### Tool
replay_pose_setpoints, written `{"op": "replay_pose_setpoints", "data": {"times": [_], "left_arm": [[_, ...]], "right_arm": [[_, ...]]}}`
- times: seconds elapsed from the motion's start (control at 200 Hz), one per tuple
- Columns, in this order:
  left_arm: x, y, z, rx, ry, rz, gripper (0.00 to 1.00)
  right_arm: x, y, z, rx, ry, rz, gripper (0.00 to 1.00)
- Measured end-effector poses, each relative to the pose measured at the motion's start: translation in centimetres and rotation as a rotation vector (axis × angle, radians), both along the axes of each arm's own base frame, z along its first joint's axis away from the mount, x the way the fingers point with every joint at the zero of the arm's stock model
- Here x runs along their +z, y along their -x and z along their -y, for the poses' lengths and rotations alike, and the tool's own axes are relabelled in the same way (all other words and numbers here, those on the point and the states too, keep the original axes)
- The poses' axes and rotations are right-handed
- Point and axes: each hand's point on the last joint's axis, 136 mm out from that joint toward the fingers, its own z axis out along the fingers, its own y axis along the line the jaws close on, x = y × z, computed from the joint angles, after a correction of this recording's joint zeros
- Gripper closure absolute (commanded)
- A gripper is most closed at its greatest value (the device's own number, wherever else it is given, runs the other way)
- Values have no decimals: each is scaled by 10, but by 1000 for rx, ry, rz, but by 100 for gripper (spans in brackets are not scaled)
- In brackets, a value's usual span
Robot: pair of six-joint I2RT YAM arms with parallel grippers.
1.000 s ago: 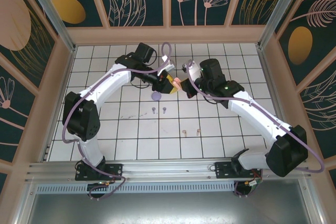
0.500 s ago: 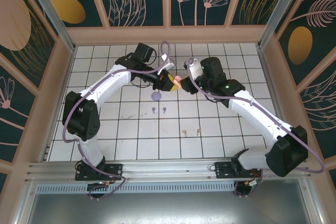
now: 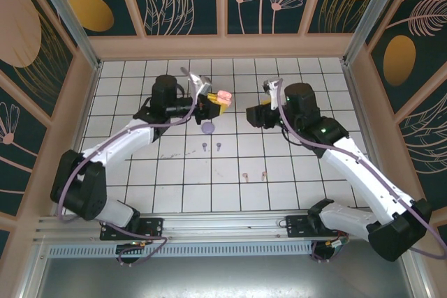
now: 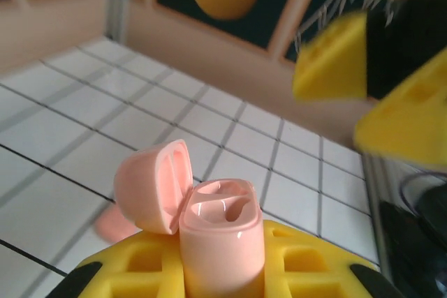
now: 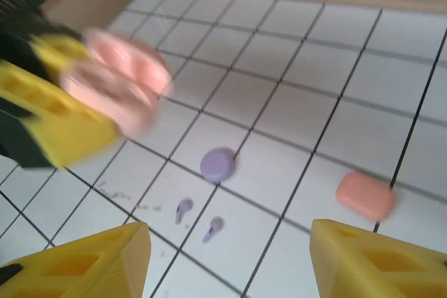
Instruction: Insert wireless bluetooth earbuds into charging case
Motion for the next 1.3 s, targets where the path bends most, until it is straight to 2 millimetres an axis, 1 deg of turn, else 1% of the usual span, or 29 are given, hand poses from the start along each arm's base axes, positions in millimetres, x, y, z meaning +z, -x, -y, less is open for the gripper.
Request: {"op": "replay_pose_setpoints", "data": {"times": [0.07, 0.085, 0.13, 0.135, 0.22, 0.33, 0.46, 0.566, 0.581, 0.636, 0.731, 0.901, 1.051, 1.151, 1.296], "left_arm": [[11, -1, -9, 76, 43, 45, 100], [12, -2, -12, 98, 53, 54, 100], [16, -4, -18, 147, 74, 73, 100], [16, -5, -20, 159, 79, 75, 100], [20, -8, -32, 248, 115, 101, 100], [25, -11, -46, 336, 152, 122, 100], [33, -12, -58, 406, 188, 147, 100], [37, -10, -64, 436, 207, 164, 100], [37, -10, -65, 436, 208, 165, 100], [38, -9, -66, 442, 210, 168, 100], [36, -8, -67, 446, 208, 165, 100], [37, -6, -68, 447, 210, 168, 100], [39, -4, -70, 447, 215, 175, 100], [39, -3, -70, 447, 215, 176, 100], [39, -3, -70, 447, 215, 175, 100]], "right_arm": [[-31, 9, -1, -17, 24, -91, 38], [-41, 12, -1, -23, 39, -117, 38], [-61, 20, -3, -25, 67, -177, 38], [-67, 23, -3, -30, 73, -198, 38], [-99, 39, -6, -45, 122, -298, 38], [-127, 60, -13, -73, 167, -396, 38], [-156, 75, -19, -147, 230, -486, 40], [-184, 84, -17, -218, 315, -546, 42], [-185, 85, -17, -221, 318, -547, 43], [-199, 90, -14, -250, 365, -571, 44], [-215, 96, -13, -278, 418, -594, 46], [-234, 103, -14, -285, 472, -623, 51], [-248, 105, -13, -288, 512, -641, 56], [-253, 104, -15, -286, 517, -642, 57], [-254, 104, -16, -283, 516, -640, 58]]}}
